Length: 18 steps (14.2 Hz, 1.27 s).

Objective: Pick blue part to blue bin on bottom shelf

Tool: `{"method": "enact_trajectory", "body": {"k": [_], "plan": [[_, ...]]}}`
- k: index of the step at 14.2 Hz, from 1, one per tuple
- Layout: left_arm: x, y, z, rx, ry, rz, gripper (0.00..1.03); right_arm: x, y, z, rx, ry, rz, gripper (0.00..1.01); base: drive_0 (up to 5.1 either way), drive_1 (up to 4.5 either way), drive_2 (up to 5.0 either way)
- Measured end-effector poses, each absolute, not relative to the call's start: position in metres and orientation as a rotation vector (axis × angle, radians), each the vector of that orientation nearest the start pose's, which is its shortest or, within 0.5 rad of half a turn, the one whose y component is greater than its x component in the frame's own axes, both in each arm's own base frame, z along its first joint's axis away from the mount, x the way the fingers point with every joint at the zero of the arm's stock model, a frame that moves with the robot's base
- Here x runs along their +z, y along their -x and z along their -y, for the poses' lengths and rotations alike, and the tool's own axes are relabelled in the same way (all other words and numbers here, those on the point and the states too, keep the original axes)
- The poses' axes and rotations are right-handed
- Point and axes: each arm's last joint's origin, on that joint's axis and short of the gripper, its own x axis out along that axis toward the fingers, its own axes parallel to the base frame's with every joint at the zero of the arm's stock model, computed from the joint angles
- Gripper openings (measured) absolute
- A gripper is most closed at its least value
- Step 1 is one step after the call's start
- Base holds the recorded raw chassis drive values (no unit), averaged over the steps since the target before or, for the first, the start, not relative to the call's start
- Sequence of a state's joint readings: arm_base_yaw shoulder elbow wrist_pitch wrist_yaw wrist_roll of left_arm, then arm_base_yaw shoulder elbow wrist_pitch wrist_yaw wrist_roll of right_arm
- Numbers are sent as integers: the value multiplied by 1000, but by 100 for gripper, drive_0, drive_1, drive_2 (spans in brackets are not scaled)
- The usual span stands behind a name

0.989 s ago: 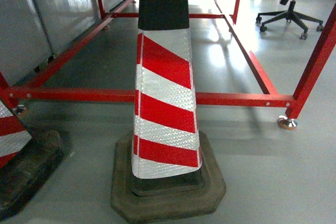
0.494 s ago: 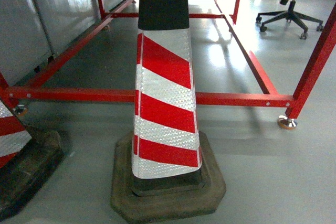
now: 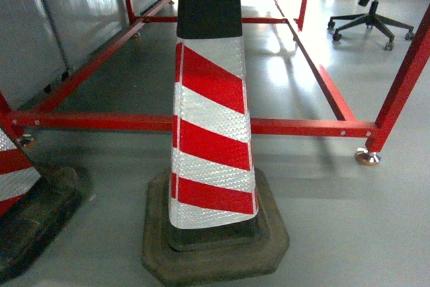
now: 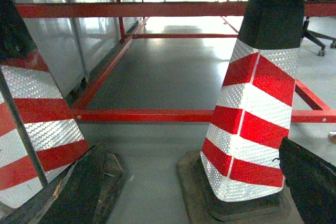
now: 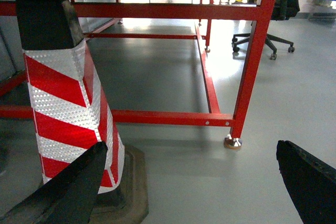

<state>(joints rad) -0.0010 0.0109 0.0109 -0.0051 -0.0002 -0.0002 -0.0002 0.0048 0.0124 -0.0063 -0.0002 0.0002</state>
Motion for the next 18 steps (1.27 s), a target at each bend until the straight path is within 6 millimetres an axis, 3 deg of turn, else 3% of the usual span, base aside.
{"method": "enact_trajectory", "body": {"k": [18], "plan": [[166, -98, 0, -1, 0, -4, 98, 167, -97, 0, -1, -1, 3, 98, 0, 0, 0]]}}
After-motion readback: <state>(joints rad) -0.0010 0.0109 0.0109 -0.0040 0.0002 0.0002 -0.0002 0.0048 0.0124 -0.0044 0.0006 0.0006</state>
